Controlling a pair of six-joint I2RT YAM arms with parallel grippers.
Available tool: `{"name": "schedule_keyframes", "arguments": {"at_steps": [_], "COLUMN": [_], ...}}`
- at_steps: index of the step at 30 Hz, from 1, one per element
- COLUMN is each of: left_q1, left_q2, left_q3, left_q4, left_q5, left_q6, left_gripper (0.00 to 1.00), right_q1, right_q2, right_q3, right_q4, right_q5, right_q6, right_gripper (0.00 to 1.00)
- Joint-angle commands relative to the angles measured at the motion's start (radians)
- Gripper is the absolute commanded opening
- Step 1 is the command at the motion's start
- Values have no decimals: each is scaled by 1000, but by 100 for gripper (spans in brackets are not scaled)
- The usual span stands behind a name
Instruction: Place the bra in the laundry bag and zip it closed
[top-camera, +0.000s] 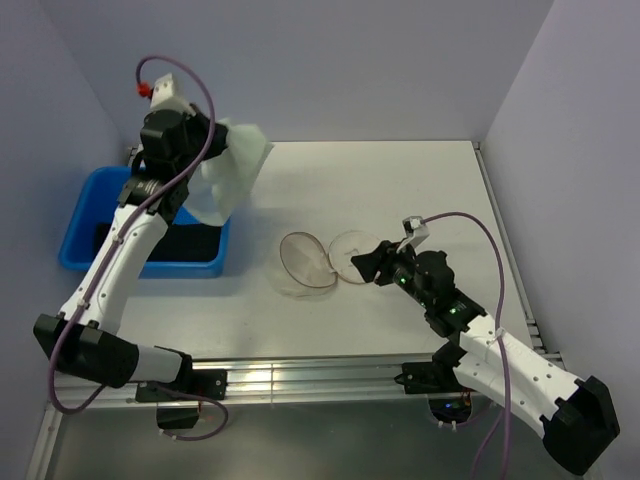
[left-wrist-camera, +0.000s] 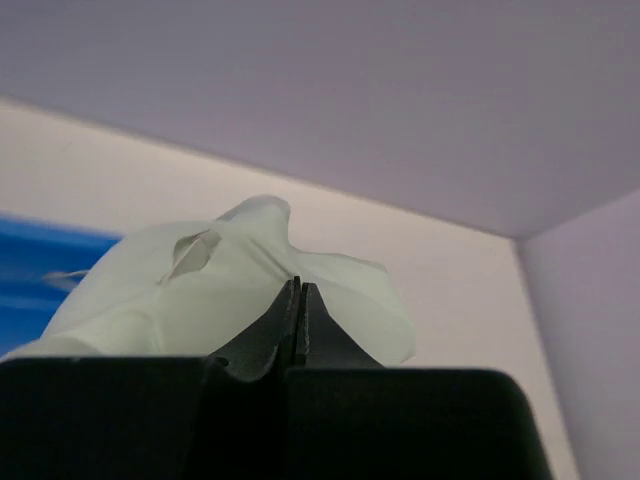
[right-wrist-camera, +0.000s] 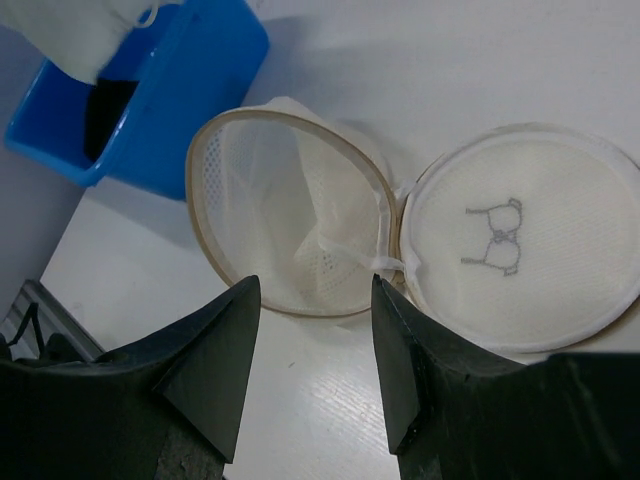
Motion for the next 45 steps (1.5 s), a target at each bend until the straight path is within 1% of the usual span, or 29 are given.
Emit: {"name": "schedule_keyframes", "arguments": {"at_steps": [1, 2, 3, 6, 10, 11, 12, 13, 14, 16, 17, 18, 20, 22, 23, 24, 25, 26, 27, 29, 30, 32, 33, 35, 36, 37, 39, 40, 45], "left_q1": [-133, -159, -206, -292, -383, -395, -418, -429, -437, -446, -448, -446, -448, -449, -452, -458, -463, -469, -486, -504, -527, -546, -567, -580, -593, -601, -626, -632, -669], "left_q2": [90, 164, 209, 378, 553, 626, 662, 690, 734, 742, 704, 670, 559, 472, 381, 328, 281, 183, 135, 20, -15, -121, -157, -241, -264, -304, -333, -353, -395], "left_q3": [218, 264, 359, 506, 562, 567, 564, 559, 550, 490, 454, 373, 296, 190, 148, 54, 4, -51, -147, -221, -292, -364, -433, -490, -531, -550, -606, -622, -720], "left_q4": [120, 128, 127, 114, 163, 163, 163, 162, 159, 189, 214, 240, 331, 372, 401, 421, 445, 470, 510, 515, 506, 501, 499, 495, 473, 461, 450, 444, 465], "left_q5": [11, 12, 27, 58, 92, 101, 129, 152, 156, 178, 187, 187, 198, 209, 207, 196, 195, 190, 175, 163, 147, 127, 118, 126, 135, 138, 143, 158, 190], "left_q6": [0, 5, 17, 26, 31, 25, 13, 9, 3, -23, -35, -58, -72, -89, -93, -107, -115, -121, -127, -115, -110, -109, -112, -110, -107, -104, -99, -99, -110], "left_gripper": [0, 0, 0, 0, 1, 6, 33, 48, 60, 74, 77, 81, 81, 81, 80, 78, 77, 76, 76, 74, 73, 72, 72, 72, 72, 72, 72, 72, 72], "right_q1": [6, 6, 6, 6, 6, 6, 6, 6, 6, 6, 6, 5, 5, 5, 5, 3, 2, -4, -21, -58, -114, -176, -207, -279, -300, -329, -348, -353, -371], "right_q2": [-62, -81, -116, -182, -263, -278, -304, -317, -326, -351, -355, -352, -331, -274, -244, -169, -127, -81, 9, 97, 184, 263, 337, 407, 482, 516, 612, 642, 792], "right_q3": [-17, -22, -25, -19, 0, 0, 1, 0, 0, -5, -5, -3, 20, 55, 67, 101, 118, 142, 164, 216, 256, 277, 290, 290, 302, 304, 314, 314, 298], "right_q4": [41, 34, 31, -14, -89, -112, -124, -138, -173, -207, -233, -249, -276, -267, -258, -252, -240, -238, -238, -201, -197, -157, -152, -80, -68, -27, 18, 74, 242], "right_q5": [64, 96, 130, 169, 201, 201, 199, 202, 210, 234, 268, 299, 357, 383, 386, 402, 411, 420, 434, 416, 364, 328, 305, 285, 268, 249, 204, 167, 136], "right_q6": [13, 16, 18, 8, 7, 10, 11, 10, 11, 8, -4, -10, -22, -13, -9, -7, -8, -10, -10, -18, -18, 1, 10, 40, 51, 77, 109, 154, 286], "right_gripper": [56, 56, 56, 56, 56, 56, 56, 56, 56, 56, 56, 55, 53, 46, 42, 33, 29, 26, 17, 14, 13, 13, 20, 36, 53, 61, 71, 73, 73]}}
